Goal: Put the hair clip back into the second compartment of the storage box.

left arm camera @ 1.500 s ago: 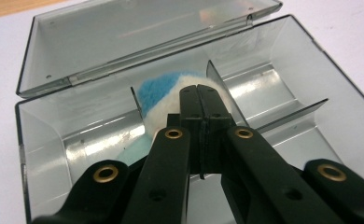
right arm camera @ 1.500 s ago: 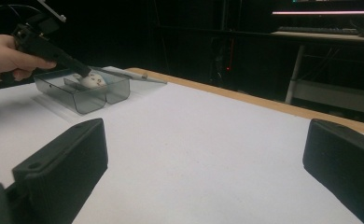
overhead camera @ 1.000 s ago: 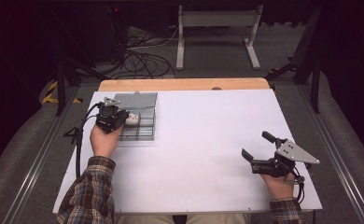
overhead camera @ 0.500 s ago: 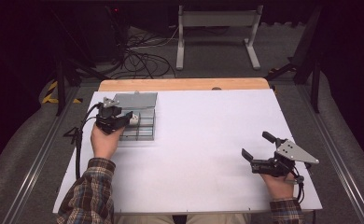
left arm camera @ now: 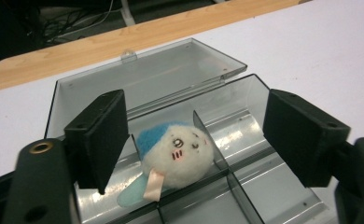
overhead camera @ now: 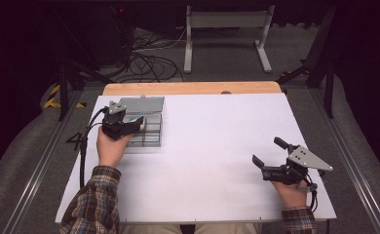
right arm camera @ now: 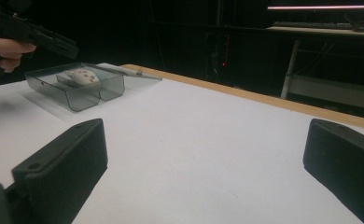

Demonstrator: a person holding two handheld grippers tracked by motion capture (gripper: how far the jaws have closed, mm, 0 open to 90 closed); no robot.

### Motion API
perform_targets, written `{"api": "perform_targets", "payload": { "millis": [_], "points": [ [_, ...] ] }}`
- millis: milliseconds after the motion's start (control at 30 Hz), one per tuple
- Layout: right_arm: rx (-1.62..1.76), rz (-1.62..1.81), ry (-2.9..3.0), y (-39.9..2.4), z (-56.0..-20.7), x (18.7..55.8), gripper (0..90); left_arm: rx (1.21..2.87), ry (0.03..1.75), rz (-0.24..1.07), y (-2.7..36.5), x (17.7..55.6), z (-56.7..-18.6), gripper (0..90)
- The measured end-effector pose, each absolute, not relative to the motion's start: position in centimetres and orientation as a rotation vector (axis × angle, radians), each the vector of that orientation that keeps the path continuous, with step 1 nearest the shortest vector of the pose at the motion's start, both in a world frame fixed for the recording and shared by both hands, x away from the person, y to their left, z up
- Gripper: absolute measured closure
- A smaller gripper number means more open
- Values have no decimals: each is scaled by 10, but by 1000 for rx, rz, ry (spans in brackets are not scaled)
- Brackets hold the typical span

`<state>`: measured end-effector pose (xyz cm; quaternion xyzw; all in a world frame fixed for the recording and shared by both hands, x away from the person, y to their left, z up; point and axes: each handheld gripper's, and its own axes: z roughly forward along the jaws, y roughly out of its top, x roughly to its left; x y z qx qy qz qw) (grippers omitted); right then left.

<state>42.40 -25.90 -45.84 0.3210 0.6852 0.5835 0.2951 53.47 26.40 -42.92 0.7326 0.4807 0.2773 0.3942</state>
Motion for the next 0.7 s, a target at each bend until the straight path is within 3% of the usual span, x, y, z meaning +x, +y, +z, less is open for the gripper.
{"api": "perform_targets", "payload": {
  "millis": [700],
  "points": [
    [891, 1553, 1823, -261, -459, 425, 0, 1819, 1124, 679, 256, 523, -426, 27]
  ]
}}
